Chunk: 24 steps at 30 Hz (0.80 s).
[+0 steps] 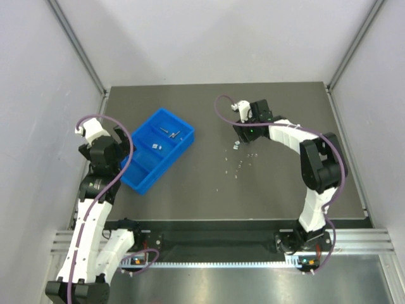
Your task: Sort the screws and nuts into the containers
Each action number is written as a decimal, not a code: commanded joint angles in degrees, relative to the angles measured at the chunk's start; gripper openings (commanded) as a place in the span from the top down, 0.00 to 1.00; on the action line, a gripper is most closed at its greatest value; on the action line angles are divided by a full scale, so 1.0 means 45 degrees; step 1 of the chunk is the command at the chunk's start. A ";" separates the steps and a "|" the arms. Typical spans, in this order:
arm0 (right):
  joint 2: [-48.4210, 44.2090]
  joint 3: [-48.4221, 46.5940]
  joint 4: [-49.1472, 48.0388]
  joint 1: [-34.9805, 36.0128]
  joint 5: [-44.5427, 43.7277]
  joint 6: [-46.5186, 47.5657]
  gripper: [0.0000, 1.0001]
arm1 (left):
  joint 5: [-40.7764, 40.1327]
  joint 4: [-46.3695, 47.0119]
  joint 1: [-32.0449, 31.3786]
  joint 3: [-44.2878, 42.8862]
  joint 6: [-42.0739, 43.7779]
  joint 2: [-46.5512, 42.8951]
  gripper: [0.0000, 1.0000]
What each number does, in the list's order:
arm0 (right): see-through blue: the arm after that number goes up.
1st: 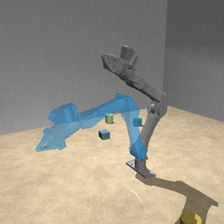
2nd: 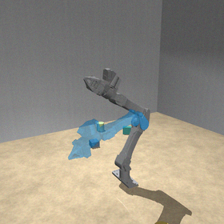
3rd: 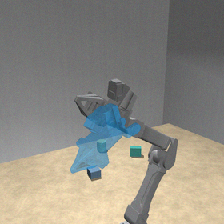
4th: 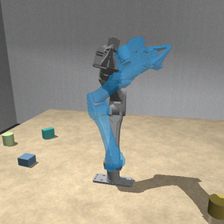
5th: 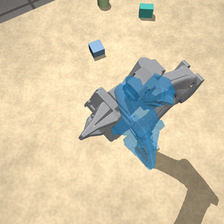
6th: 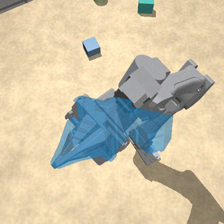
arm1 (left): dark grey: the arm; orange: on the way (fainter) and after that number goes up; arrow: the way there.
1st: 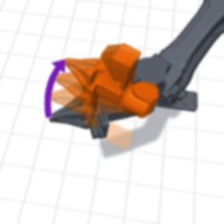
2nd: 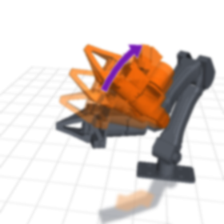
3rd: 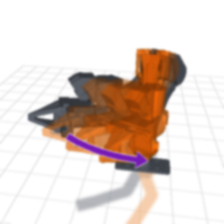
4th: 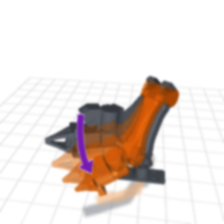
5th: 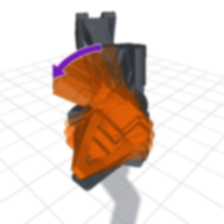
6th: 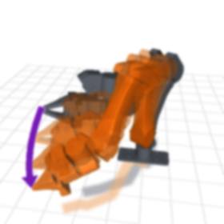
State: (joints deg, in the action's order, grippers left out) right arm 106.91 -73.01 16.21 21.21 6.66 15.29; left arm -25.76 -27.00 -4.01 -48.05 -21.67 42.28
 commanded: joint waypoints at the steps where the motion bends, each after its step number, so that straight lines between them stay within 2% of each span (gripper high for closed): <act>1: 0.0518 -0.0844 0.0031 -0.0202 0.0805 0.1523 0.36 | -0.0037 0.0591 0.0071 0.0171 0.0148 -0.0060 0.01; 9: 0.0812 -0.0963 0.0637 -0.0378 0.1646 0.2344 0.39 | -0.0213 0.0649 0.0051 0.0171 0.0167 0.0037 0.01; 21: 0.1866 -0.1587 0.1496 -0.0378 0.0924 0.2638 0.44 | -0.0213 0.0630 0.0071 0.0171 0.0206 0.0115 0.01; 24: 0.1964 -0.1665 0.1535 -0.0378 0.0924 0.2657 0.51 | -0.0214 0.0649 0.0071 0.0171 0.0206 0.0116 0.01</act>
State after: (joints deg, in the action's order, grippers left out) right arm 114.24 -78.13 21.58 20.12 11.09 26.02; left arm -26.02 -26.98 -4.01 -47.55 -21.26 42.68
